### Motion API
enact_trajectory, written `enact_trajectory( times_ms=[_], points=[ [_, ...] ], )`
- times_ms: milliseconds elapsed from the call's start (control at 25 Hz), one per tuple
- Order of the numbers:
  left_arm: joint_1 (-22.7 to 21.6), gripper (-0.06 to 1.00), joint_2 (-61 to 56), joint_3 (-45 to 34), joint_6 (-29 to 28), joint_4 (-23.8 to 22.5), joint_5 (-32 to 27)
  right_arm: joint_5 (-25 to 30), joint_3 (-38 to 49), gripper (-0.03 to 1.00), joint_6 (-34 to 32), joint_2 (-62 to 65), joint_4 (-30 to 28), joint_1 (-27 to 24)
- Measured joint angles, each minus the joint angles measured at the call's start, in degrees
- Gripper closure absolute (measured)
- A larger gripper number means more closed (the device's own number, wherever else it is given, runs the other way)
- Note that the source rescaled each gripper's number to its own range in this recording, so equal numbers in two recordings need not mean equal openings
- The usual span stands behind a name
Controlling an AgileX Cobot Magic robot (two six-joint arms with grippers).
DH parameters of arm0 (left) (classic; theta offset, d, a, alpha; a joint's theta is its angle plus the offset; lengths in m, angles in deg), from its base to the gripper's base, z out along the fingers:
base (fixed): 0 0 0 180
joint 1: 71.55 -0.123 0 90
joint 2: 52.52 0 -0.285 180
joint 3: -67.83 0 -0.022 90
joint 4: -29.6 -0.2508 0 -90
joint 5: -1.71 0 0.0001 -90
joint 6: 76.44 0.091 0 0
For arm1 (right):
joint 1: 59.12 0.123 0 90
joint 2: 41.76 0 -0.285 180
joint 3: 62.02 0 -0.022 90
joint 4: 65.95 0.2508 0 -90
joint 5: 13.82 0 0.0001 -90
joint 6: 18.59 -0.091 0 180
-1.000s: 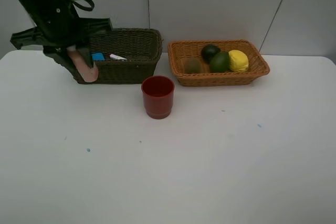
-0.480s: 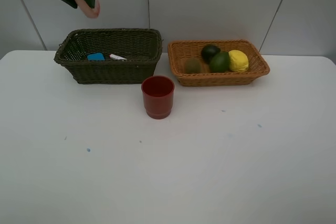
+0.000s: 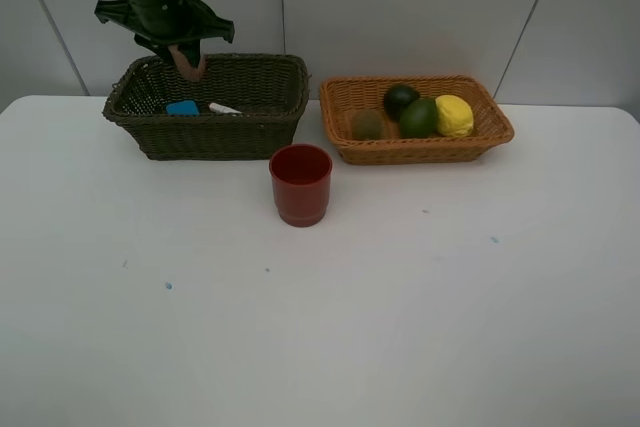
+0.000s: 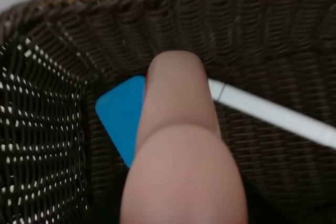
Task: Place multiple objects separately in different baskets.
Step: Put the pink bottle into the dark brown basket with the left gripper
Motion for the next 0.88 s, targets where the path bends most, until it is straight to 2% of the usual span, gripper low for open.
enact_trajectory(
  times_ms=[360,880],
  points=[
    [-1.4,0.55,7.5,0.2,0.1,1.3,1.5,0.0,0.0,-0.03,0.0,0.0,0.0,0.0],
    [-1.6,0.55,7.6,0.4,0.2,3.0,4.0,0.0,0.0,-0.03,0.0,0.0,0.0,0.0]
  ],
)
